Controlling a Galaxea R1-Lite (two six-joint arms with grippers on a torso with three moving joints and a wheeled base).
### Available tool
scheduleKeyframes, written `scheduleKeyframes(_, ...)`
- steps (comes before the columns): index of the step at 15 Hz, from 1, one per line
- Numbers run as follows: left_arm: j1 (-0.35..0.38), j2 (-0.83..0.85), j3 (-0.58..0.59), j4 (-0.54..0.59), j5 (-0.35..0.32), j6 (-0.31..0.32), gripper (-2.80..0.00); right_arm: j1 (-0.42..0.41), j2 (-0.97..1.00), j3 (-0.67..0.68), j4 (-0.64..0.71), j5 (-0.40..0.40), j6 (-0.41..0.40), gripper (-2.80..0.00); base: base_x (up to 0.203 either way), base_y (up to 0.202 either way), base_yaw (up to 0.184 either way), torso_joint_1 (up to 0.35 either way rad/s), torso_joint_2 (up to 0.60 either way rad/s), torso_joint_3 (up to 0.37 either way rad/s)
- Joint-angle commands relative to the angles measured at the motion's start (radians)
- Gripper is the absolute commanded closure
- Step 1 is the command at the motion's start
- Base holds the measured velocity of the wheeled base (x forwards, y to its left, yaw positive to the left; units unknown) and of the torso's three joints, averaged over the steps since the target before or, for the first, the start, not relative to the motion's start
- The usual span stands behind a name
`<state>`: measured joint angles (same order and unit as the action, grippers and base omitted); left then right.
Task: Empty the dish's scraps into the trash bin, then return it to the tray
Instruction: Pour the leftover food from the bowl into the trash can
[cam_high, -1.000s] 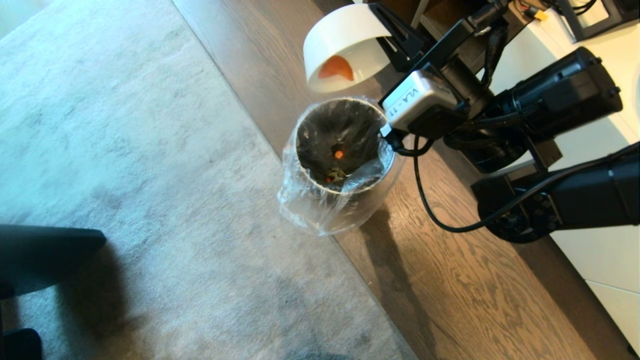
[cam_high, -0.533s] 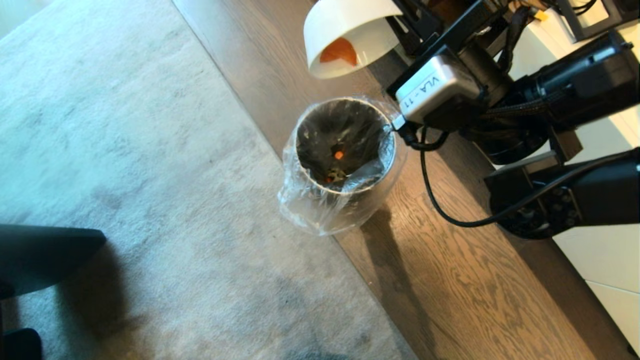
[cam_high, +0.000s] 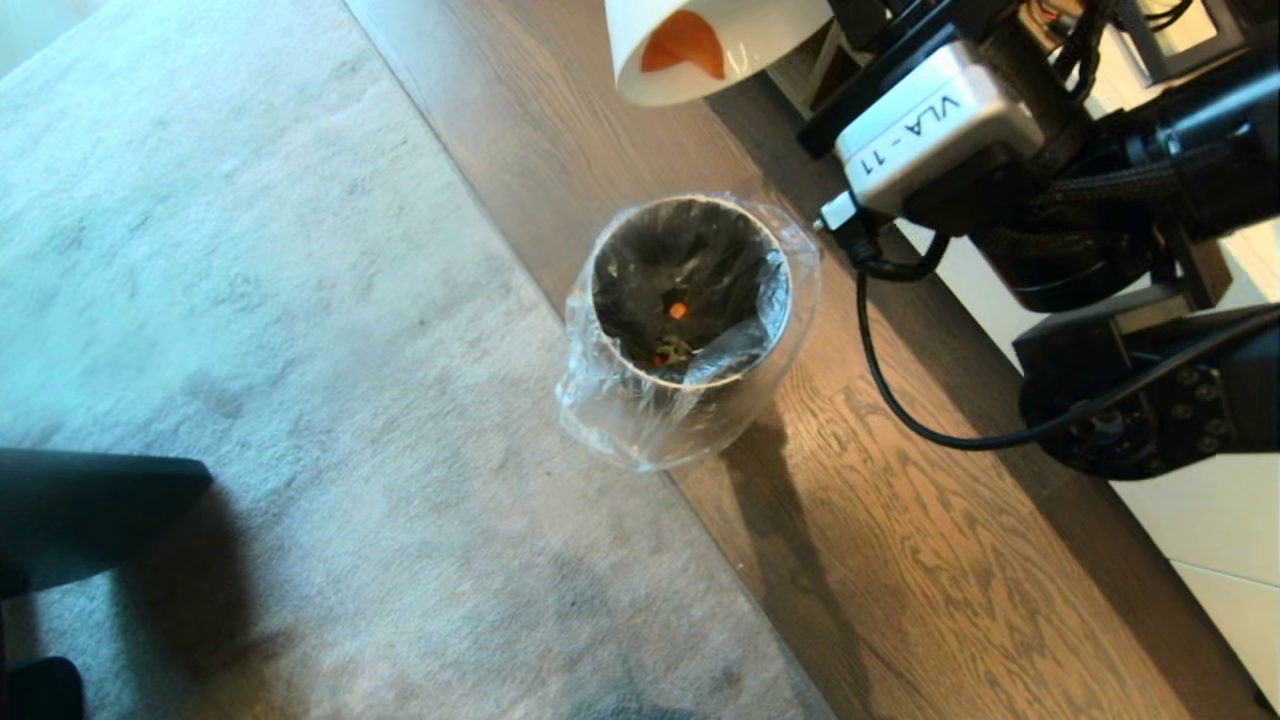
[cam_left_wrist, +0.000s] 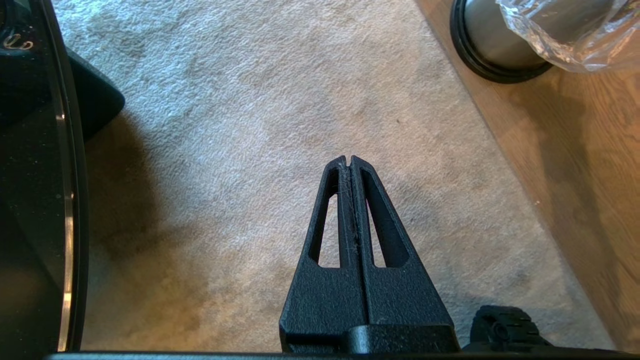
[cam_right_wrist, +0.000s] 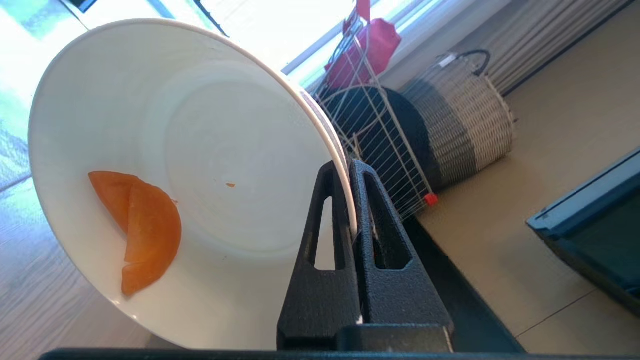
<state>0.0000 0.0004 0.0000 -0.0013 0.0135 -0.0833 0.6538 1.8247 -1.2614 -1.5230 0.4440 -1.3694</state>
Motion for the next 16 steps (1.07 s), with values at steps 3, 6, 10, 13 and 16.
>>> scheduleKeyframes(3,0.0,0.0,0.0,0.0,0.002,-0.001,0.0,0.021,-0.002,-0.031,-0.045,0.006,-0.016,0.0,0.0,0.0,0.0,0.0,0.0,0.0)
scheduleKeyframes(6,0.0,0.0,0.0,0.0,0.0,-0.001,0.0,0.023,-0.003,0.016,-0.045,0.007,-0.029,0.0,0.0,0.0,0.0,0.0,0.0,0.0)
scheduleKeyframes(10,0.0,0.0,0.0,0.0,0.0,-0.001,0.0,0.024,-0.01,-0.056,-0.045,0.007,-0.034,0.0,0.0,0.0,0.0,0.0,0.0,0.0)
scheduleKeyframes(13,0.0,0.0,0.0,0.0,0.0,-0.001,0.0,0.024,-0.01,-0.115,-0.045,0.007,-0.028,0.0,0.0,0.0,0.0,0.0,0.0,0.0)
scheduleKeyframes(16,0.0,0.0,0.0,0.0,0.0,-0.001,0.0,0.031,-0.026,-0.11,-0.045,0.01,-0.031,0.0,0.0,0.0,0.0,0.0,0.0,0.0)
